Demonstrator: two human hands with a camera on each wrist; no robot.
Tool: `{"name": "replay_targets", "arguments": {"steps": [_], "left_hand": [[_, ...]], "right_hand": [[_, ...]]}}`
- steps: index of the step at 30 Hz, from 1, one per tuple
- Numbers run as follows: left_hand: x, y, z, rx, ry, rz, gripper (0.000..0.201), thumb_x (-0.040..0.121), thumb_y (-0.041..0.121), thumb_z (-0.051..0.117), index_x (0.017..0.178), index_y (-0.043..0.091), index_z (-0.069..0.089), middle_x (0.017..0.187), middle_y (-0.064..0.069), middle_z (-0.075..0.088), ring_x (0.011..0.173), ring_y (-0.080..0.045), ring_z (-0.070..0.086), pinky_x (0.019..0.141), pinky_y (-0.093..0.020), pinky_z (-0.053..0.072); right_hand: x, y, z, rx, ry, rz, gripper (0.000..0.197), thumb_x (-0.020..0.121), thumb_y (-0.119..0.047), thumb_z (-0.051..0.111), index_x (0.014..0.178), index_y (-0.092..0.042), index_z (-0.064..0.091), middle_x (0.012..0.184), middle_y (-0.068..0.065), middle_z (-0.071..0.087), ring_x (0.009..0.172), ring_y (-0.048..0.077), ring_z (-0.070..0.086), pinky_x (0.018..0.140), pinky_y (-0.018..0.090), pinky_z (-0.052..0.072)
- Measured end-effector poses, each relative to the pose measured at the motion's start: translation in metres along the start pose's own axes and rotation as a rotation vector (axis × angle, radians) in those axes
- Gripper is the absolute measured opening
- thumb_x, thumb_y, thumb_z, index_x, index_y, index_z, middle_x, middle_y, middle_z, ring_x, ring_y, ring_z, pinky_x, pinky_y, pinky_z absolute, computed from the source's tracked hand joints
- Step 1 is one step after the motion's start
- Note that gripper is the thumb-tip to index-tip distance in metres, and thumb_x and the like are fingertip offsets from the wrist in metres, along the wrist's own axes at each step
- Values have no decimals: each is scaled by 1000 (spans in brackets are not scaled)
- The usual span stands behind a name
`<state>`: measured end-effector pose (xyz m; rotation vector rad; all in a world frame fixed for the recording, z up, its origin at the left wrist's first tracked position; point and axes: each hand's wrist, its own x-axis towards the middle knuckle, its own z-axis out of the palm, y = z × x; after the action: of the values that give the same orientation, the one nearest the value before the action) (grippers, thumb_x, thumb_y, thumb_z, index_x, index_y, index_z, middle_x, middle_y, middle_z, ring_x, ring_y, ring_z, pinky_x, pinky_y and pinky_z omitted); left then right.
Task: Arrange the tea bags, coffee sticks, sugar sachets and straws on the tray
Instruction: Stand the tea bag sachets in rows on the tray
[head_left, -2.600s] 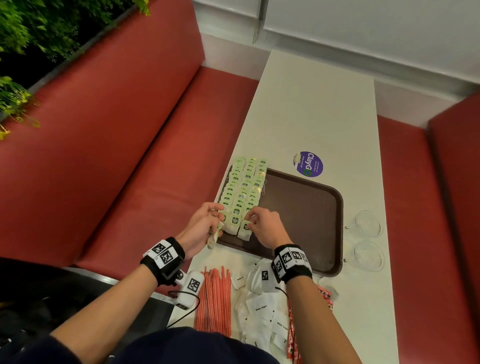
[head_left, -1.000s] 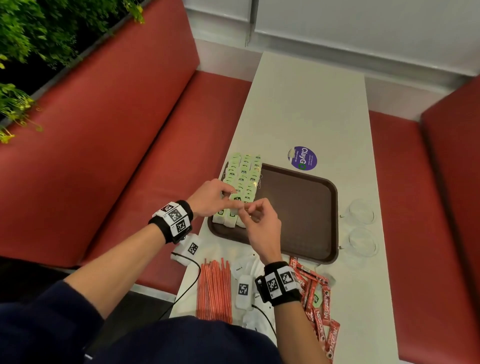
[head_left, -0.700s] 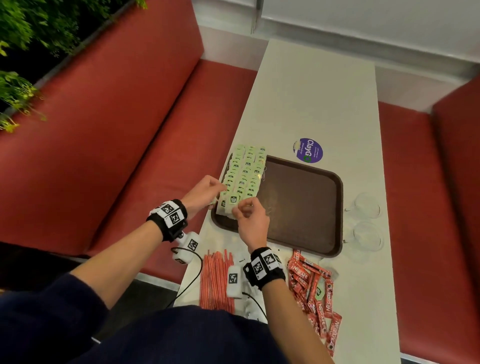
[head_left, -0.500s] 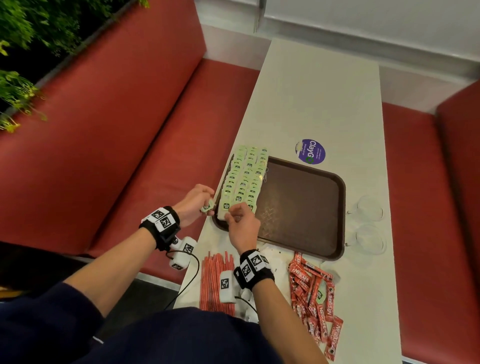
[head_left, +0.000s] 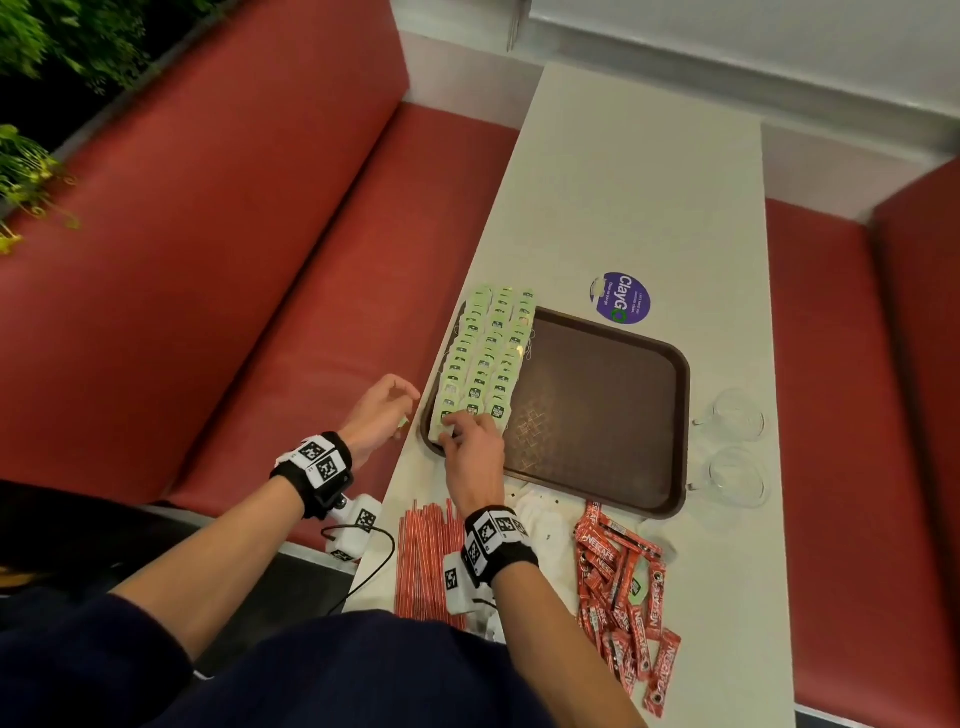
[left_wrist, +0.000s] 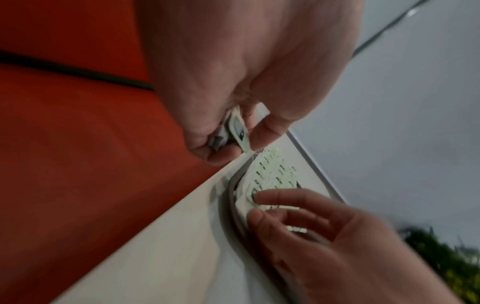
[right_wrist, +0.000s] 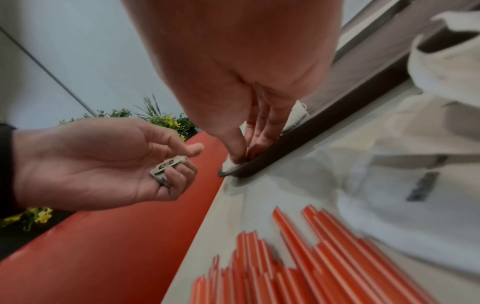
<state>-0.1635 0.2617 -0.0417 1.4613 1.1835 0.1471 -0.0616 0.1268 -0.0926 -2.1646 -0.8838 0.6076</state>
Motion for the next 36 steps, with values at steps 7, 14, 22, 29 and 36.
{"name": "replay_targets", "arguments": {"steps": [7,14,22,29,36], "left_hand": [[2,9,4,214,-67,131,22,103,19,63,114,37,72,98,-6,64,81,-18,55,74,-35,45],[-11,16,6,-382,-137,-57,44,82,2,53,124,5,67,114,-15,55,88,-20,51,64,-32,43],[-20,19,6,-511,-217,-49,47,96,-21,39,135,-1,56,136,-26,54,107,-30,65,95,-36,62],[-28,19,17,-319,-265,135,41,97,-18,56,131,5,59,135,-18,56,92,-12,75,83,-26,61],[-24,24,18,-339,-331,148,22,102,7,71,123,2,65,122,-21,63,94,-27,76,93,-40,64]], "right_hand": [[-2,-5,-4,-294,35,-139,25,102,-22,69,126,-23,74,121,1,63,109,27,62,90,45,56],[8,-8,-3,-473,7,-194,24,102,-25,68,126,-26,72,122,1,64,112,30,59,91,45,51],[8,-25,-31,116,93,-104,17,108,-33,61,118,-29,73,111,-10,69,104,9,63,96,40,54],[7,-42,-73,364,-90,27,8,97,-38,75,105,-37,73,108,-11,71,93,12,72,88,42,62],[19,-30,-102,248,-189,-22,8,101,-25,75,103,-28,68,102,-8,74,90,5,70,80,21,57]]}}
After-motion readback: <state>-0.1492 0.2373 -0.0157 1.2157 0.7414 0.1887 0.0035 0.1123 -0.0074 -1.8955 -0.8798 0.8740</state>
